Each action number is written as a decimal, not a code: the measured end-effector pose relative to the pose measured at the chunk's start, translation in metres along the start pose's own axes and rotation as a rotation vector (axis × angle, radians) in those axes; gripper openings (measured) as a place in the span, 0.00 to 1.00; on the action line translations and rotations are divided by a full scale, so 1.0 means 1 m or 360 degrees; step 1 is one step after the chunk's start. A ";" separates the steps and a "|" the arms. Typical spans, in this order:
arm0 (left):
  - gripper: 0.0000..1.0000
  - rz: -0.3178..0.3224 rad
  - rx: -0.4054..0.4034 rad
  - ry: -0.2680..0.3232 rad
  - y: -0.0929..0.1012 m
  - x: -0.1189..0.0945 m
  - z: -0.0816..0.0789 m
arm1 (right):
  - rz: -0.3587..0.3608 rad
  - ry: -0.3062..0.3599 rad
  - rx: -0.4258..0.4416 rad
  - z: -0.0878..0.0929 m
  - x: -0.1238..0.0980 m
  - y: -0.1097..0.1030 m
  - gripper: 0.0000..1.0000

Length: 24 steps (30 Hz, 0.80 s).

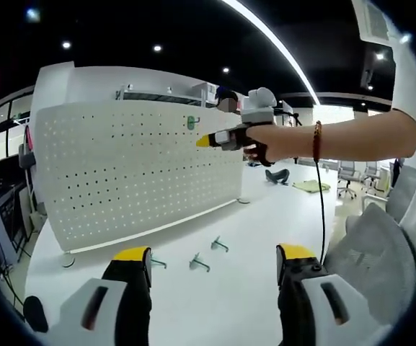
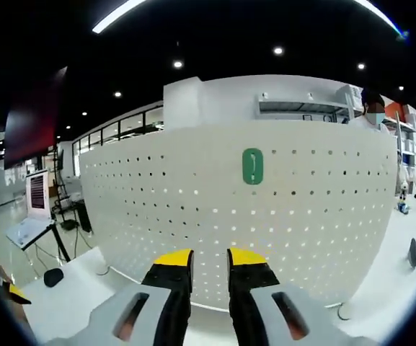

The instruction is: Insert the hook assembly into the mounting plate slot until the hook locks in place.

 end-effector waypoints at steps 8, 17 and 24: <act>0.72 0.0035 0.0012 -0.0016 0.001 -0.002 0.001 | -0.0095 -0.0077 -0.0024 0.020 -0.001 -0.014 0.18; 0.73 0.0037 0.0010 -0.0016 0.000 -0.004 0.002 | -0.0232 -0.0193 -0.0062 0.041 -0.004 -0.025 0.18; 0.74 0.0053 0.0004 -0.0025 0.002 -0.003 0.003 | -0.0278 -0.0264 -0.0068 0.057 -0.009 -0.030 0.18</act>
Point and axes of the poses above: the point that each gripper's makers call its tool centre point, and the gripper's own axes: x roughly forward along the fingers, y roughly to its right, z roughly out of its underside, the point moved 9 cm from there along -x, roughly backward along the fingers, and after that the axes turned 1 degree about x, right-handed, at the moved point
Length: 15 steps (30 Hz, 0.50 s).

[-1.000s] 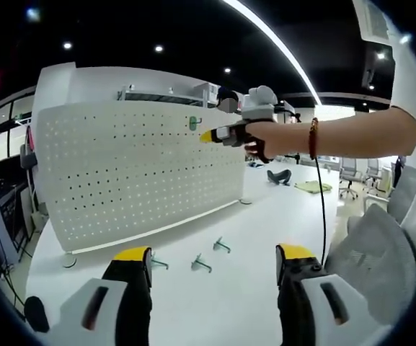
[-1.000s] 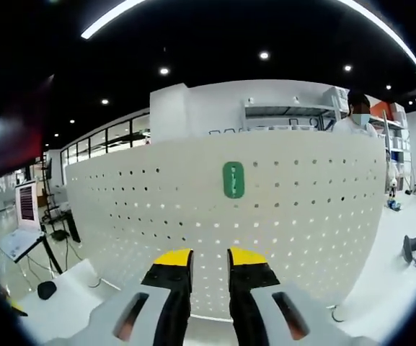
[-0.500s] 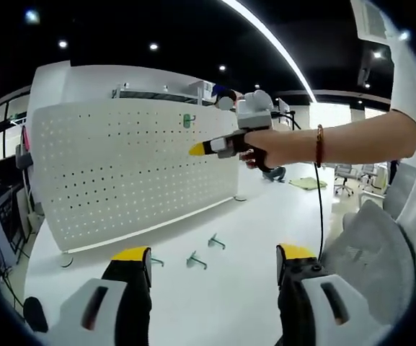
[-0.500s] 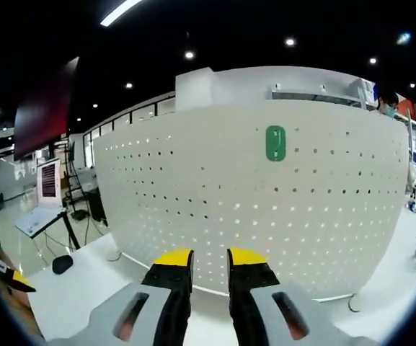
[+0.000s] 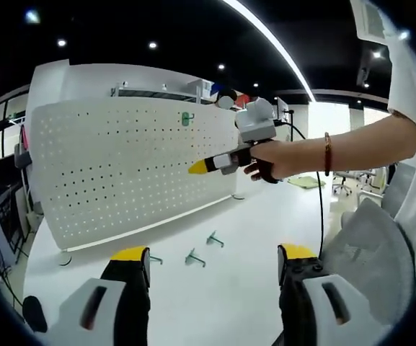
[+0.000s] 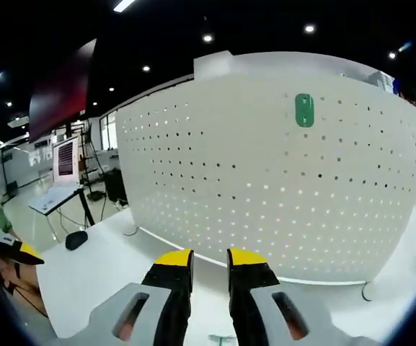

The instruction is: Insert the hook assembly into the mounting plate slot until the hook locks in place.

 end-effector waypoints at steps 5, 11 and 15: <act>0.74 0.0012 -0.0001 -0.0007 0.001 0.001 0.002 | -0.0026 -0.0048 0.0007 0.014 -0.002 -0.006 0.18; 0.74 0.0009 -0.0017 -0.0008 0.001 0.001 0.004 | -0.0062 -0.0108 0.0015 0.028 -0.001 -0.012 0.18; 0.74 0.0012 -0.0024 -0.0014 0.003 0.001 0.006 | -0.0086 -0.0150 0.0023 0.038 0.000 -0.017 0.18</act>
Point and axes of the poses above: the point that each gripper's makers call its tool centre point, and the gripper's own axes: x roughly forward along the fingers, y roughly to its right, z roughly out of its underside, the point moved 9 cm from there along -x, roughly backward along the fingers, and after that the axes turned 1 degree about x, right-handed, at the moved point
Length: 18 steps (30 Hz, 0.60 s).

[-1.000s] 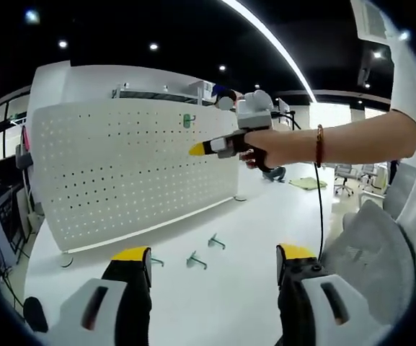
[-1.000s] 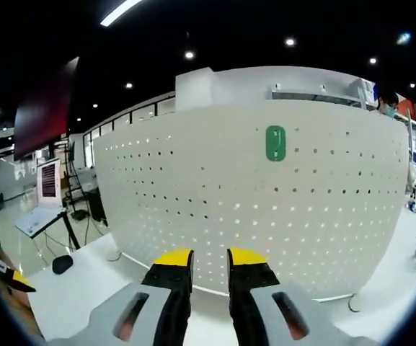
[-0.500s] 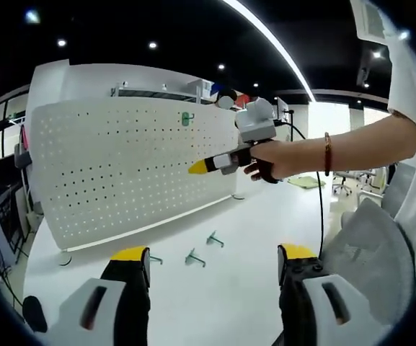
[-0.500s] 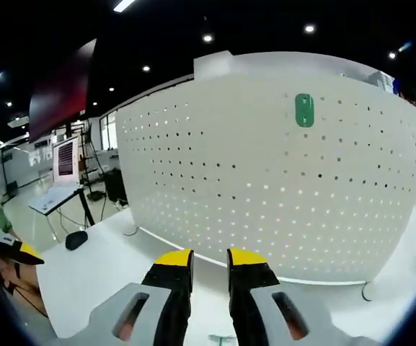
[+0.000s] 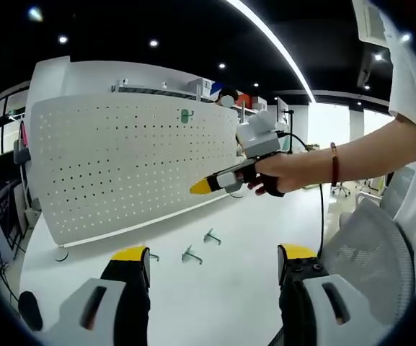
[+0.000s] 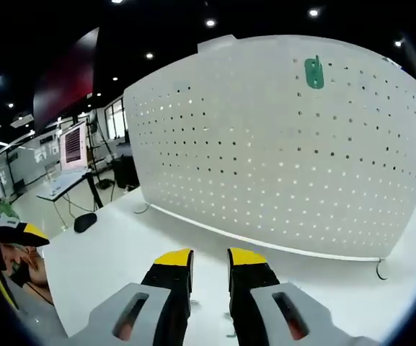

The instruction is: Insert the hook assembly into the mounting plate slot until the hook locks in place.

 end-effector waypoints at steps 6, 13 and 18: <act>0.74 0.0001 -0.0012 -0.0008 0.001 -0.001 0.003 | -0.0045 -0.0078 -0.0014 0.013 0.005 -0.007 0.19; 0.74 -0.0001 -0.0022 -0.0009 0.001 -0.001 0.004 | -0.0097 -0.0147 -0.0026 0.020 0.011 -0.012 0.19; 0.74 -0.0002 -0.0035 -0.0013 0.000 -0.001 0.006 | -0.0140 -0.0233 -0.0069 0.030 0.016 -0.016 0.20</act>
Point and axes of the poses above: the point that each gripper's makers call its tool centre point, and the gripper's own axes: x roughly forward along the fingers, y roughly to its right, z roughly out of its underside, the point moved 9 cm from there along -x, roughly backward along the fingers, and after that the axes turned 1 degree about x, right-handed, at the moved point
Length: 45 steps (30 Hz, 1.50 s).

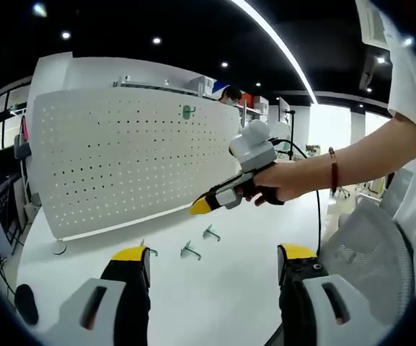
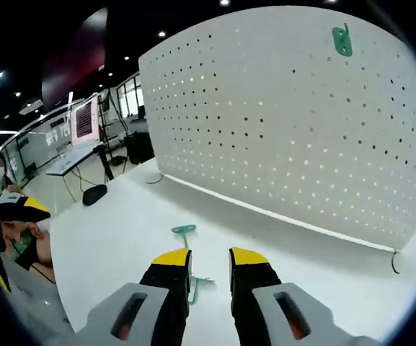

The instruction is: Insert the hook assembly into the mounting plate slot until the hook locks in place.

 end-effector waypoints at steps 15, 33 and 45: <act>0.74 -0.0009 -0.0014 -0.0018 -0.007 -0.001 0.005 | -0.0117 -0.0186 -0.0128 0.013 0.017 -0.007 0.21; 0.74 -0.0037 -0.0037 -0.0054 -0.013 -0.005 0.013 | -0.0199 -0.0382 -0.0245 0.028 0.036 -0.009 0.24; 0.74 -0.0043 -0.0051 -0.0072 -0.014 -0.006 0.016 | -0.0198 -0.0432 -0.0243 0.033 0.050 -0.006 0.23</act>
Point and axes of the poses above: the point that each gripper's makers call its tool centre point, and the gripper's own axes: x roughly forward along the fingers, y roughly to its right, z roughly out of its underside, the point moved 9 cm from there along -x, roughly backward along the fingers, and after that the axes turned 1 degree about x, right-handed, at the moved point
